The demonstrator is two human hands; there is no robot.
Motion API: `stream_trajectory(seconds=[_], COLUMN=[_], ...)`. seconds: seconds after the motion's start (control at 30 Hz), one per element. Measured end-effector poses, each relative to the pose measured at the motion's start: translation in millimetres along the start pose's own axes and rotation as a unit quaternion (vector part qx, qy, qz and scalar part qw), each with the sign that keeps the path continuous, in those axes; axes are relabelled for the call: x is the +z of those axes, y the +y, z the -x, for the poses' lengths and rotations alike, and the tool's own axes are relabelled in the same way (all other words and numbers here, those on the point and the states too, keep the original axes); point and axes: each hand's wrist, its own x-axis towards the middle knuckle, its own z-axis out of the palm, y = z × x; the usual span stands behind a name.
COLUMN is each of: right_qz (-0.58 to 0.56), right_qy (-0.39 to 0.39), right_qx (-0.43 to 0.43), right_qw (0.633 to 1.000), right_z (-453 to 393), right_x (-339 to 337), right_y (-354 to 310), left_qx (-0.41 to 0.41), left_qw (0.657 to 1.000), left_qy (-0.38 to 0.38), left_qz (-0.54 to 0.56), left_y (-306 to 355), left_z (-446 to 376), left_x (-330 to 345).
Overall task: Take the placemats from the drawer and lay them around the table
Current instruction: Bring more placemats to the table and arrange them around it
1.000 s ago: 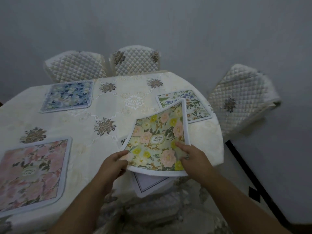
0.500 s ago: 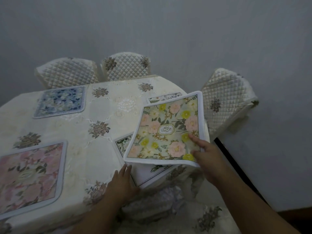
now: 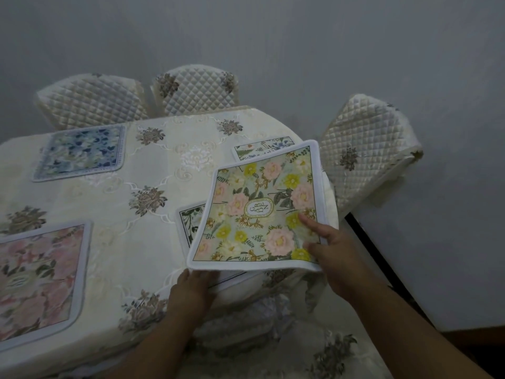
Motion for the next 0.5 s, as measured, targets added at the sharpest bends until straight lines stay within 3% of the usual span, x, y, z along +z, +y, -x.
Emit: stream_trajectory(seconds=[0.13, 0.27, 0.37, 0.5], right_qz=[-0.004, 0.001, -0.018, -0.056], right_qy=[-0.014, -0.026, -0.041, -0.074], right_qx=[-0.001, -0.002, -0.001, -0.008], right_qw=[1.0, 1.0, 0.999, 0.996], right_z=[-2.4, -0.4, 6.4, 16.7], right_x=[2.4, 3.1, 0.3, -12.8], right_y=[2.9, -1.9, -15.1, -42.2], left_qx=[-0.077, -0.085, -0.086, -0.104], left_qw=[0.987, 0.949, 0.835, 0.697], left_qy=[0.015, 0.034, 0.095, 0.137], left_qz=[0.14, 0.301, 0.535, 0.696], left_y=[-40.2, -3.1, 24.4, 51.5], left_z=[-21.6, 0.1, 24.3, 66.5], left_x=[29.7, -37.6, -101.0, -168.5])
